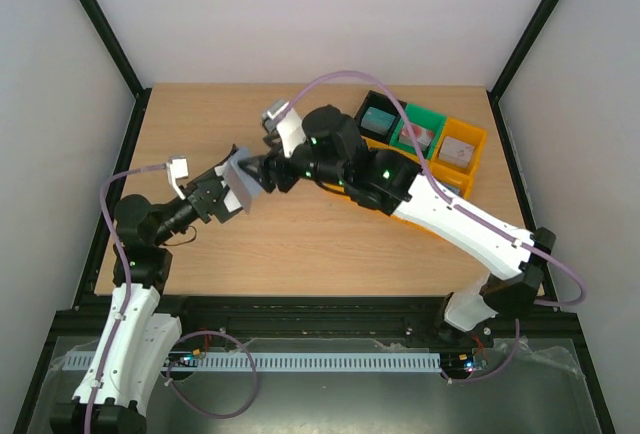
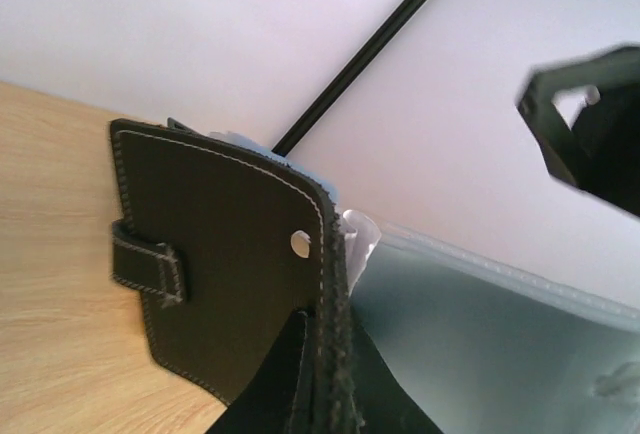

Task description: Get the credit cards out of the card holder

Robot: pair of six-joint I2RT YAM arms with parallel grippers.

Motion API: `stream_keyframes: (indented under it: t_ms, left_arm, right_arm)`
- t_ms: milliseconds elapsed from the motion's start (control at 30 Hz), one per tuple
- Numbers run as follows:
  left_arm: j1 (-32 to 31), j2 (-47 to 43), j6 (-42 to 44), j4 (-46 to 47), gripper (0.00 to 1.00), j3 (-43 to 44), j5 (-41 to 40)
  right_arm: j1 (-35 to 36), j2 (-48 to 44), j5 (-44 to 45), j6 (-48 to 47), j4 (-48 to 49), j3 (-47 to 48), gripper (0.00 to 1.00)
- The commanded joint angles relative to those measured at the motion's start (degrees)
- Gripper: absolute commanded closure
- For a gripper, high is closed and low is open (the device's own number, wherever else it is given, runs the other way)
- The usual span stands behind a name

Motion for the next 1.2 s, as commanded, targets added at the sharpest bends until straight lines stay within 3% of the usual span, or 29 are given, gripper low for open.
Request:
stream_keyframes:
  t_ms: [0,67,133,300,467,733,800,900,1067,1167]
  left_arm:
    - [0.41,-0.49,-0.48,6.85,0.98,2.22,1.19]
    - [0.42,-0.55,0.64,5.79,0.98,3.18,0.74]
    - [0.42,-0.75,1.25,5.2,0.98,3.62,0.43]
    - [0.51,-0.77,1.09,5.65,0.98,3.71,-0.71]
    - [0.6,-0.86,1.46,5.7,0.98,4.29,0.04]
    - [0.51,-0.96,2.04,7.45,0.98,4.87,2.73]
    - [0.51,-1.0,1.84,8.48,0.98,4.64,3.74]
    - [0.51,-1.24,2.25,8.92,0.98,4.5,4.48]
    - [0.51,-1.43,3.19,8.5,0.98,4.28,4.22]
    - [0.51,-1.42,3.38,8.64,0.98,4.3,4.15]
  right_arm:
    - [1.79,-4.45,-6.88,-4.53,3.83,-6.67,0.32]
    - [1.8,-6.92,-8.46,-4.41,7.76,-10.3,0.41]
    - [1.87,-8.11,-9.93,-3.99,10.48,-12.75,0.41]
    - [4.82,-5.46,-5.24,-3.17,10.13,-13.32,0.24]
    - [5.54,-2.84,-2.78,-2.23,14.63,-14.19,0.24]
    - [5.79,3.5,2.58,-1.35,13.43,-9.04,0.18]
    - [5.79,3.84,4.12,-1.7,13.01,-8.58,0.24]
    - [5.79,2.99,5.15,-1.75,13.25,-9.18,0.43]
    - [5.5,-0.37,3.85,-2.49,15.13,-12.76,0.48]
    - [4.91,-1.47,1.82,-2.8,14.77,-13.65,0.39]
